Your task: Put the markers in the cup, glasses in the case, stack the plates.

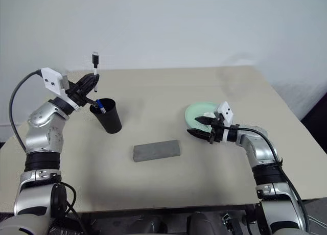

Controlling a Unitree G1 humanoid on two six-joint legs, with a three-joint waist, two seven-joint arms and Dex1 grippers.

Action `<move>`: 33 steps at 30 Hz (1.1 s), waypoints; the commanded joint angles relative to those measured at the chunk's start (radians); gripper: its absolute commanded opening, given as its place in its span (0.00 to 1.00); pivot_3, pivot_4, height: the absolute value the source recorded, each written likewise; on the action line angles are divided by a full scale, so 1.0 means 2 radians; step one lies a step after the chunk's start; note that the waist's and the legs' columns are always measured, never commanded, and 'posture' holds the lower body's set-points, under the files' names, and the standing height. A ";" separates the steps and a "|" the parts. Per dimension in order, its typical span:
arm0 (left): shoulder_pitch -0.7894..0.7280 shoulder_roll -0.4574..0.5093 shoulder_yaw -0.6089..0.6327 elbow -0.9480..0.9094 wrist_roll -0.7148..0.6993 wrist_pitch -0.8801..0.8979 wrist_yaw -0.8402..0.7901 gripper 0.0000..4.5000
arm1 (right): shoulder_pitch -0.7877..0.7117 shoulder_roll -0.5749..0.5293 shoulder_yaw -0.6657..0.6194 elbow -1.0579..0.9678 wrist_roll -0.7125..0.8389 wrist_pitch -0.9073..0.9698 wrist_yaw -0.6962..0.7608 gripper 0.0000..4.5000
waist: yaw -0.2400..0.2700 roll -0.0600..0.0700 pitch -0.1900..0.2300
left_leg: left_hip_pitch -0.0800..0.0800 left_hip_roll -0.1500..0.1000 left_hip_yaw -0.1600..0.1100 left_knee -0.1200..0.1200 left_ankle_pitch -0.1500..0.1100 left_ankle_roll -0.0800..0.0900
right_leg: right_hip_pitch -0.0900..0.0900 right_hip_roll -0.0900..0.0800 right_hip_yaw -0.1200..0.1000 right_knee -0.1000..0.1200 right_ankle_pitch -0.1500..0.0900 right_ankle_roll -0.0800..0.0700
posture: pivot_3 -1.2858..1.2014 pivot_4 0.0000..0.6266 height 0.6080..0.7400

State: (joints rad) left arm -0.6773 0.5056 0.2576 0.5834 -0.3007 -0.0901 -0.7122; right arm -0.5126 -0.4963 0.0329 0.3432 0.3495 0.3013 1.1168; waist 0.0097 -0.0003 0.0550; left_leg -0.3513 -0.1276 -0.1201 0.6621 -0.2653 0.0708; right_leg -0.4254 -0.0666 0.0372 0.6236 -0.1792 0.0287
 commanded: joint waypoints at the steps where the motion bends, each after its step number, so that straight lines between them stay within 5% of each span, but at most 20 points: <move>1: -0.031 -0.004 0.002 0.039 0.008 -0.046 0.003 0.01 | -0.016 -0.001 -0.006 -0.009 0.001 -0.009 0.002 0.82 | 0.000 0.000 0.000 | 0.000 0.000 0.000 0.000 0.000 0.000 | 0.000 0.000 0.000 0.000 0.000 0.000 | 0.52 0.00 1.00; 25: -0.041 -0.026 -0.005 0.122 0.011 -0.097 -0.011 0.01 | -0.011 0.002 -0.013 -0.045 0.029 0.022 0.009 0.82 | 0.000 -0.001 0.000 | -0.002 0.000 0.000 0.001 0.000 0.001 | -0.001 0.000 -0.001 0.000 0.001 0.000 | 0.52 0.00 1.00; 33: -0.042 -0.026 -0.005 0.122 0.013 -0.096 -0.007 0.55 | -0.011 0.004 -0.013 -0.042 0.027 0.020 0.005 0.82 | 0.000 -0.001 0.000 | -0.002 0.000 0.000 0.002 0.000 0.000 | -0.001 0.000 0.000 0.000 0.001 0.000 | 0.52 0.00 1.00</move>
State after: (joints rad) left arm -0.7392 0.4483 0.2470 0.8416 -0.2816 -0.2673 -0.7291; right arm -0.5148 -0.4886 0.0290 0.2871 0.3917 0.3543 1.1290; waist 0.0093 -0.0014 0.0544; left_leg -0.3555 -0.1277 -0.1203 0.6652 -0.2655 0.0718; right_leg -0.4279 -0.0665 0.0362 0.6240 -0.1772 0.0281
